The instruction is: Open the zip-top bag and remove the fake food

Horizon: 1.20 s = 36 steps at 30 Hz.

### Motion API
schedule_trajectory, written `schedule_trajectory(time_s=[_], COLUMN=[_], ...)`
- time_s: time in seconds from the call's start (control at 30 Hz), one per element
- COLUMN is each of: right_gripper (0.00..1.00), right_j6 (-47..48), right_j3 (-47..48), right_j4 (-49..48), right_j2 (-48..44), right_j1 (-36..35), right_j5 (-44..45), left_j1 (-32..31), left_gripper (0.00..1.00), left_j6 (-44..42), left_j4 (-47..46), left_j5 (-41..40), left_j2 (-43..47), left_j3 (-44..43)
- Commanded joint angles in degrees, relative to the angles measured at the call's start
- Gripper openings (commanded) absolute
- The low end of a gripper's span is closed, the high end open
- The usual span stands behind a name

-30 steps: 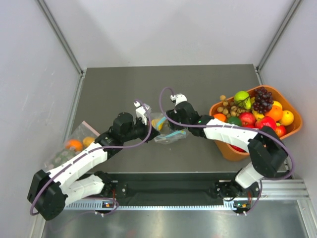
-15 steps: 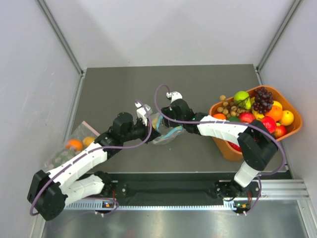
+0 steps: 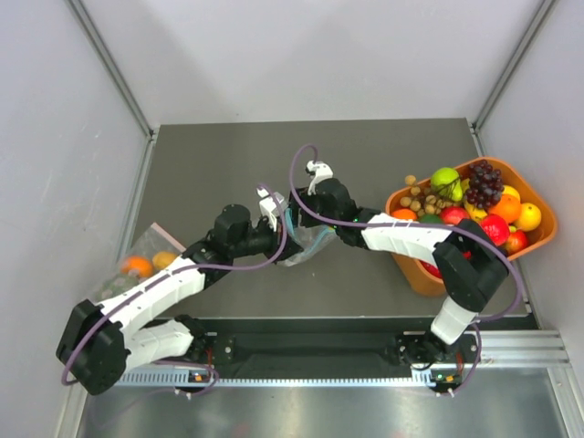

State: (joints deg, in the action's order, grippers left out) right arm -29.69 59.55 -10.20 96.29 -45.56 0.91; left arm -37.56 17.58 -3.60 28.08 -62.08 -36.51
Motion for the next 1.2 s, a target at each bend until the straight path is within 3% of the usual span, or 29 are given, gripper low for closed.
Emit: schedule_trajectory(time_s=[0.0,0.03,0.07,0.2,0.43,0.63,0.7,0.87,1.17], right_gripper=[0.66,0.66,0.66,0.66,0.66,0.66,0.66,0.66,0.66], right_j6=[-2.04,-2.04,-1.95,-1.51,-0.98,-0.45,-0.28,-0.10,-0.89], right_j3=[-0.84,-1.01,-1.54,-2.42,-2.33,-3.39,-3.74,-4.35,-4.27], right_j4=[-5.36,-5.27,-5.19,-4.75,-3.87,-3.17,-2.90,-2.55,-3.16], right_j2=[0.65,0.57,0.30,-0.40,-1.02,-2.77,-3.12,-4.44,-3.65], right_j1=[0.39,0.47,0.47,0.47,0.56,0.65,0.65,0.91,0.56], right_j5=[-2.05,-1.70,-1.52,-1.26,0.41,0.67,0.59,-0.03,-3.19], left_j1=[0.03,-0.06,0.03,0.03,0.30,3.10,6.70,16.36,16.82], left_gripper=[0.12,0.23,0.45,0.73,0.79,0.79,0.80,0.80,0.79], left_j6=[-0.88,-1.15,-1.76,-2.12,-0.72,6.48,10.09,14.23,14.50], left_j4=[-5.37,-4.76,-3.71,-2.04,0.96,2.10,1.84,-7.01,-20.83], left_j5=[0.06,-1.34,-5.01,-15.29,-27.53,-46.05,-48.19,-39.44,-31.33], left_j2=[0.47,1.00,1.78,8.97,17.78,16.12,14.02,7.53,-0.66], left_j3=[0.04,0.04,0.04,2.58,6.54,9.09,10.49,14.45,17.00])
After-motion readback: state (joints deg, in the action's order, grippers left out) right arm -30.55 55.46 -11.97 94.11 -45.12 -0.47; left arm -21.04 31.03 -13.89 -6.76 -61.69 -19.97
